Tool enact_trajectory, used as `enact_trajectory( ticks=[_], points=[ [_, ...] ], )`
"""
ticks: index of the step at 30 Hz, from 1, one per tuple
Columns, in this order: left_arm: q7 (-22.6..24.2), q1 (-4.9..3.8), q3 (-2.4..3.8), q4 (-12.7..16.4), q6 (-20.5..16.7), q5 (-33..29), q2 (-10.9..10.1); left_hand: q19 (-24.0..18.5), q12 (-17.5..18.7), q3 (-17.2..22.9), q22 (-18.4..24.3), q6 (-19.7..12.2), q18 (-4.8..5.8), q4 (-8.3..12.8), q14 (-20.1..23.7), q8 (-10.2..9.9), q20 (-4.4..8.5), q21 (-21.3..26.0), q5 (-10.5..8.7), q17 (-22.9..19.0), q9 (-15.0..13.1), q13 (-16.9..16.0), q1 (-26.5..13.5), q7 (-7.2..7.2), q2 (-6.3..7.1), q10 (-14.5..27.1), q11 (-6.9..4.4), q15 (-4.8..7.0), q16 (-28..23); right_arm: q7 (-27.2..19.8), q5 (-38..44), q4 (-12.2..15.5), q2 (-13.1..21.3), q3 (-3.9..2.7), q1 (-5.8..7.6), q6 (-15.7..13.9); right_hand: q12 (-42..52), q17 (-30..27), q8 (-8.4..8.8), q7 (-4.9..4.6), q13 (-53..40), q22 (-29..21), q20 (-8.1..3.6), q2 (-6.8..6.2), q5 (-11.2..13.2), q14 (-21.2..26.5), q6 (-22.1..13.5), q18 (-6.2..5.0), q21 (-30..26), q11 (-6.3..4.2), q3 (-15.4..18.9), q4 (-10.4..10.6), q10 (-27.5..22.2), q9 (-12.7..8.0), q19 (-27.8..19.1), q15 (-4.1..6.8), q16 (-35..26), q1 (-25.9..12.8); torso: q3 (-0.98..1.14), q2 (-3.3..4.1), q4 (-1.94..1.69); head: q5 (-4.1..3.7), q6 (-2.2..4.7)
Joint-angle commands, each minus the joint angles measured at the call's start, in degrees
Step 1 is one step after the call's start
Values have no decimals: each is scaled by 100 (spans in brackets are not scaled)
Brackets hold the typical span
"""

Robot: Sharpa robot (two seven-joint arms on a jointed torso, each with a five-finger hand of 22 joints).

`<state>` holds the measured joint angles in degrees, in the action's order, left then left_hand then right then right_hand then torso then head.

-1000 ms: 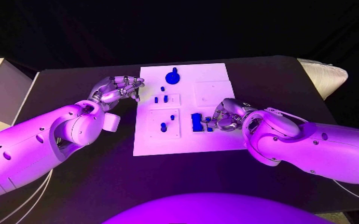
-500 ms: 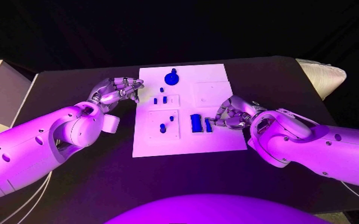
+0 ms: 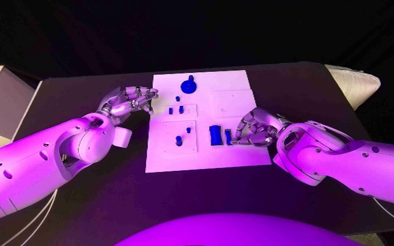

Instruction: Assemble the parts on the task board

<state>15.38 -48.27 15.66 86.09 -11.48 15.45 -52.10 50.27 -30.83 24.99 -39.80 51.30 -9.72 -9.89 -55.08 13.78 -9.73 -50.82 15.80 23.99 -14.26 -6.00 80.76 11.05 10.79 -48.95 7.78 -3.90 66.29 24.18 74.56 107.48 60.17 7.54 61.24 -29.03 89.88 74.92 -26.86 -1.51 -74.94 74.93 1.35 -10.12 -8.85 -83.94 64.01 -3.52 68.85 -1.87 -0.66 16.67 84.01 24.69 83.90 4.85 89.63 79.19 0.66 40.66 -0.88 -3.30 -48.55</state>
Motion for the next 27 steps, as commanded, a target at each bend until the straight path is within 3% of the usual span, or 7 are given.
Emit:
enact_trajectory(
  ticks=[1,10,27],
  points=[
    [33,6,4,14,50,-25,10,35,-27,10,5,-3,-80,-31,40,16,14,38,21,-8,8,9,20,-14,-36,39,9,-8,-22,-19,-47,-31,-30,2,-31,232,12,1508,-111,24,-1506,623,-53,27,49,-606,77,-20,-27,-64,-46,2,599,94,162,78,37,101,-5,3,-4,2,2],
    [38,10,4,24,52,-25,3,35,-27,10,5,-3,-80,-31,40,16,14,38,21,-8,8,9,20,-14,-36,39,9,-8,-22,427,292,-99,-151,2,-79,-33,12,1508,-257,82,-1506,645,-91,110,44,-606,77,-13,5,-115,-128,-2,599,234,177,121,37,191,-9,4,-17,-2,-9],
    [38,11,4,38,50,-25,-15,35,-27,10,5,-3,-80,-31,40,16,14,38,21,-8,8,9,20,-14,-36,39,9,-8,-22,683,623,-290,-396,1,-156,-103,12,1508,-370,118,-1506,671,-123,180,-5,-606,28,-5,42,-148,-231,-4,599,352,193,152,37,258,-11,4,-13,19,-33]
  ],
)
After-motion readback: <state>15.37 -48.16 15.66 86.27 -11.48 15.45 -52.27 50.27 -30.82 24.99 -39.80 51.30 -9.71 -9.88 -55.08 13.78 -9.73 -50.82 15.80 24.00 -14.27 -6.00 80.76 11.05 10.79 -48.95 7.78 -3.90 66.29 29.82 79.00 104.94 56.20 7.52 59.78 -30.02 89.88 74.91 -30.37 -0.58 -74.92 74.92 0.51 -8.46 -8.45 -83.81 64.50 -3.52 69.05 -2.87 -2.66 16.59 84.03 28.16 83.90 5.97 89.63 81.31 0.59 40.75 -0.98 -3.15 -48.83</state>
